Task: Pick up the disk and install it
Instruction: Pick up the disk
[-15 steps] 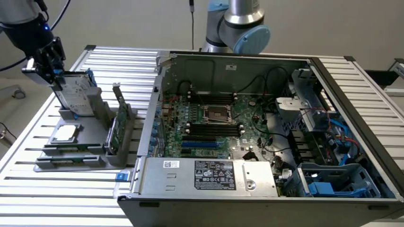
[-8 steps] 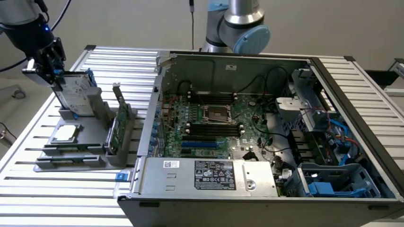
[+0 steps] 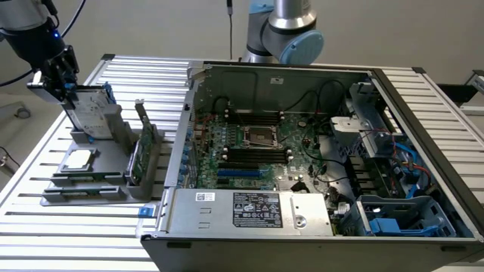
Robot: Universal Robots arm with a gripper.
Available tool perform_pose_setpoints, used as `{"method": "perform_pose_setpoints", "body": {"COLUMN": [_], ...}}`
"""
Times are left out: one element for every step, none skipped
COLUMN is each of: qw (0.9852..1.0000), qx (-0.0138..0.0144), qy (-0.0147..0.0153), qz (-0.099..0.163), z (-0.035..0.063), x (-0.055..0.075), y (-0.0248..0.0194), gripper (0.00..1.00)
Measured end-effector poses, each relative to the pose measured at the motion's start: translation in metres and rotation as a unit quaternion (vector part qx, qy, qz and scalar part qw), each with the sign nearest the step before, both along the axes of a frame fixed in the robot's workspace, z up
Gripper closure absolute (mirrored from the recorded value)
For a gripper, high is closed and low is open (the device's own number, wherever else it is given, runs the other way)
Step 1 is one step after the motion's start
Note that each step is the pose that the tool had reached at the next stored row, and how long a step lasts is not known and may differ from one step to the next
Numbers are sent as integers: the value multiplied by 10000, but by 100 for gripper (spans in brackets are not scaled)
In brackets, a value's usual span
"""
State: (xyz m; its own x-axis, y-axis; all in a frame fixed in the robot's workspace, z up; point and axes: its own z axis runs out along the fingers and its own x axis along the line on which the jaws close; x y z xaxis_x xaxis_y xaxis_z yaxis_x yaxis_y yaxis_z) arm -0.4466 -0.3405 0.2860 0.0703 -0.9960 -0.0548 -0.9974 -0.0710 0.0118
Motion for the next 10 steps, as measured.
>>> {"method": "perform_pose_setpoints", "body": {"qw": [10000,10000,10000,10000,10000,10000,10000,10000,10000,10000], "qx": [0,0,0,0,0,0,0,-2,0,0], "qy": [0,0,0,1,0,0,0,1,1,1], "qz": [0,0,0,0,0,0,0,0,0,0], "z": [0,-1,-1,-1,-1,-1,-1,-1,-1,-1], "x": [0,0,0,0,0,0,0,0,0,0], "y": [0,1,1,1,1,1,1,1,1,1], "gripper": [49,49,49,49,49,51,51,58,64,64]}}
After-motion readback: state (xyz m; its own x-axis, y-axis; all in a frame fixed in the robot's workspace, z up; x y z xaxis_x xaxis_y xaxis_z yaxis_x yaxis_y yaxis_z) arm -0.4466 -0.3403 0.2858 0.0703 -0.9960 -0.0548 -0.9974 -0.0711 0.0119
